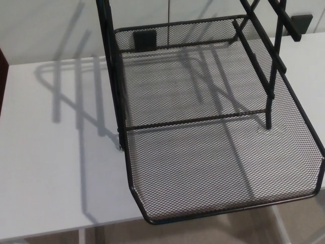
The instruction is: The robot walks towards a file tray kept in the middle of a desk and uses its right hand to grab a tray and pulls it out towards itself
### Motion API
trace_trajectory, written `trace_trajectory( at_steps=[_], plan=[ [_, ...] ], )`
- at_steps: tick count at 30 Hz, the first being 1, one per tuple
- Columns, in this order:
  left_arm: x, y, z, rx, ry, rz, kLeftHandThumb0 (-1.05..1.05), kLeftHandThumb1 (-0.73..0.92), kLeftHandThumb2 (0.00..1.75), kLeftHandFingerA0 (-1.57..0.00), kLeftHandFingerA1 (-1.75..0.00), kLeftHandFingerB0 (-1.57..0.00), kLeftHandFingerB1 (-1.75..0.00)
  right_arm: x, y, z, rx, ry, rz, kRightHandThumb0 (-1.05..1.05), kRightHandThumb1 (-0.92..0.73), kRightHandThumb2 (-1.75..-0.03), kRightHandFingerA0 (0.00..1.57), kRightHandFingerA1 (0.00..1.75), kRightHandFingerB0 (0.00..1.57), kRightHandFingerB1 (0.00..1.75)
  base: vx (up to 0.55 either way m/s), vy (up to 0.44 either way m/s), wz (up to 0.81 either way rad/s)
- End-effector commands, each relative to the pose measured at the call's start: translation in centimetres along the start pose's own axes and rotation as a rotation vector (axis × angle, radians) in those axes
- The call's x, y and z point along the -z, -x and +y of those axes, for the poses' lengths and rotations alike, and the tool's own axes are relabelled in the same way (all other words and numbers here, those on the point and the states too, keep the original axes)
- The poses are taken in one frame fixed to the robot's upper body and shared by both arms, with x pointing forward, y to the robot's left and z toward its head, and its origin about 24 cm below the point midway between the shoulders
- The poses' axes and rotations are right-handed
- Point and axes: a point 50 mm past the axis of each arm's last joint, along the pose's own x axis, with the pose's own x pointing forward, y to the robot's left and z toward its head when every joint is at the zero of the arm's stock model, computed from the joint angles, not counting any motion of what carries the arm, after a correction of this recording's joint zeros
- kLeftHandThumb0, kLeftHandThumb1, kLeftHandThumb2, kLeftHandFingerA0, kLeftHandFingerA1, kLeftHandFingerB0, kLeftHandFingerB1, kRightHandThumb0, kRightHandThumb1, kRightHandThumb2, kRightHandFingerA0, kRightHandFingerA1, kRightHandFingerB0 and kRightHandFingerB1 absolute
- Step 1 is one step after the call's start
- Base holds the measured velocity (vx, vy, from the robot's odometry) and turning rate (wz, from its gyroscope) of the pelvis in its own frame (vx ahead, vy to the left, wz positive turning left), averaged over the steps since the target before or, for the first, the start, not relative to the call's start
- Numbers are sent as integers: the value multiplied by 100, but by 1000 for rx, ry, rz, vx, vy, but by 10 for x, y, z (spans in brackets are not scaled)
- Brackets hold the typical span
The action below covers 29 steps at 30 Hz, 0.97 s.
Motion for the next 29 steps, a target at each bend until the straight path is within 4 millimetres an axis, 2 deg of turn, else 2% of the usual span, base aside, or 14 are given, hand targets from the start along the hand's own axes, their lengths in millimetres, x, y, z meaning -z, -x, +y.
trace_trajectory(
  at_steps=[1,2,3,4,5,6,7,8,9,13,19,20,26,29],
  plan=[
    [-5,4,12,-18,-56,-30,-47,67,61,-39,-59,-26,-42,30,-45,69,-276,282,176,-105,-48,-100,98,55,92,56,0,0,0],
    [-5,4,12,-19,-55,-30,-47,67,61,-39,-59,-26,-42,28,-45,71,-304,299,175,-105,-48,-100,98,55,92,56,0,0,0],
    [-5,3,12,-19,-53,-29,-47,66,61,-39,-58,-25,-42,27,-46,73,-333,310,183,-105,-43,-97,85,57,68,53,0,0,0],
    [-4,3,12,-21,-54,-30,-47,66,61,-39,-59,-26,-42,25,-46,73,-343,314,187,-105,-42,-98,72,59,58,49,0,0,0],
    [-6,3,15,-34,-53,-31,-47,66,60,-40,-57,-27,-41,19,-48,74,-350,327,175,-105,-64,-61,58,52,54,44,0,0,0],
    [-7,2,16,-36,-52,-27,-47,67,60,-39,-57,-26,-40,12,-45,75,-361,313,149,-103,-42,-97,49,61,33,47,0,0,0],
    [-7,2,16,-35,-56,-24,-47,67,60,-39,-56,-27,-40,10,-43,76,-368,293,130,-105,-62,-60,45,58,41,48,0,0,0],
    [-6,1,16,-37,-63,-23,-47,67,60,-39,-56,-27,-40,8,-42,77,-372,276,114,-105,-62,-60,45,58,41,48,0,0,0],
    [-6,2,16,-29,-56,-30,-49,67,60,-38,-58,-27,-41,3,-37,83,-391,248,57,-105,-48,-96,41,64,32,52,0,0,0],
    [-6,2,16,-30,-42,-35,-47,66,59,-37,-58,-26,-40,3,-37,96,-422,264,54,-105,-48,-96,45,64,30,50,0,0,0],
    [-10,-1,17,-36,-46,-44,-48,66,61,-37,-59,-25,-42,17,-46,95,-399,265,104,-105,-49,-98,37,65,20,52,0,0,0],
    [-10,-1,17,-37,-41,-44,-47,65,59,-37,-58,-27,-41,17,-46,95,-396,268,106,-104,-49,-98,42,66,19,50,0,0,0],
    [-13,-2,17,-35,-32,-50,-46,65,59,-37,-57,-26,-41,18,-46,93,-385,257,101,-105,-48,-97,34,63,17,50,0,0,0],
    [-13,-2,17,-34,-37,-48,-46,66,59,-37,-58,-26,-41,19,-46,92,-385,273,114,-105,-48,-98,40,64,18,49,0,0,0]
  ],
)
